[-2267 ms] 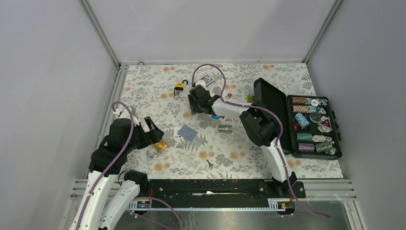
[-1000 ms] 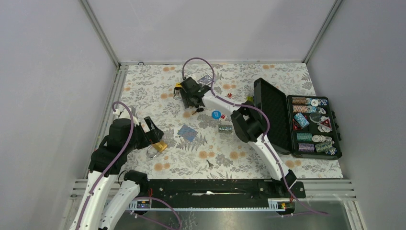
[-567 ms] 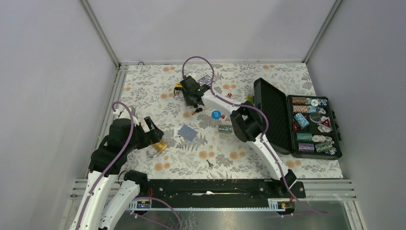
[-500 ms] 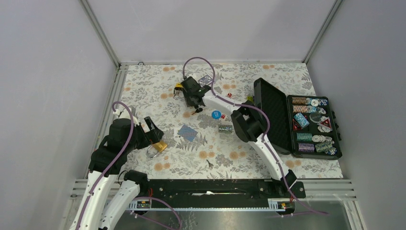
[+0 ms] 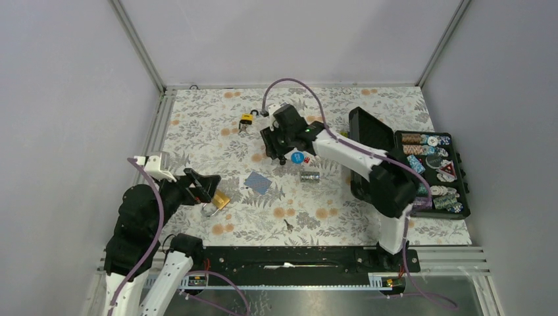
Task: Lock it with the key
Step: Pick up the lock from the center of the board, then lock the lock.
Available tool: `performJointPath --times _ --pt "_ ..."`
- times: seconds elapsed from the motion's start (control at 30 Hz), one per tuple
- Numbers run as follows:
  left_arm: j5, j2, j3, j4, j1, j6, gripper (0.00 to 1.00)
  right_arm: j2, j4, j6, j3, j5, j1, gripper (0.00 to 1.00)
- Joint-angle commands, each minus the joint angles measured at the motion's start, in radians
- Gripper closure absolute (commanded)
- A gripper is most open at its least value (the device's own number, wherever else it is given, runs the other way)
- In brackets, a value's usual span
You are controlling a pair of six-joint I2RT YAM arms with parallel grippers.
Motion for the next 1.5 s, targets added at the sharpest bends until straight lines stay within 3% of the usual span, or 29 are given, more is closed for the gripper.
performJointPath --times 0.0,0.17,0.33,0.47,0.57,0.87,1.0,1.23,1.47 --pt "0.097 -0.009 0.041 0.151 0.005 0.061 0.01 -0.272 0.06 -0.041 -0.105 -0.212 -0.001 1.0" --pt "0.342 0.009 0.071 0.242 0.005 0.174 0.03 -0.53 0.082 0.008 -0.262 -0.388 0.008 1.0" --pt "0.495 -0.015 0.046 0.377 0.005 0.252 0.04 -0.756 0.063 0.06 -0.356 -0.577 0.021 1.0" --pt "0.752 0.055 0.032 0.488 0.004 0.204 0.06 -0.856 -0.036 0.064 -0.343 -0.695 0.026 1.0" --pt "0.812 0.066 -0.009 0.638 0.004 0.102 0.07 -0.914 -0.108 0.042 -0.337 -0.734 0.033 1.0" --pt "0.862 0.133 -0.063 0.883 -0.035 -0.108 0.09 -1.008 -0.192 -0.007 -0.382 -0.678 0.071 1.0" --pt "0.767 0.162 -0.057 0.837 -0.143 -0.056 0.11 -1.03 -0.19 -0.017 -0.408 -0.661 0.083 1.0" --pt "0.54 0.365 0.04 0.7 -0.511 0.176 0.16 -1.067 -0.216 -0.045 -0.412 -0.662 0.087 1.0" --pt "0.564 0.489 0.073 0.765 -0.598 0.201 0.22 -1.104 -0.267 -0.067 -0.399 -0.729 0.087 1.0"
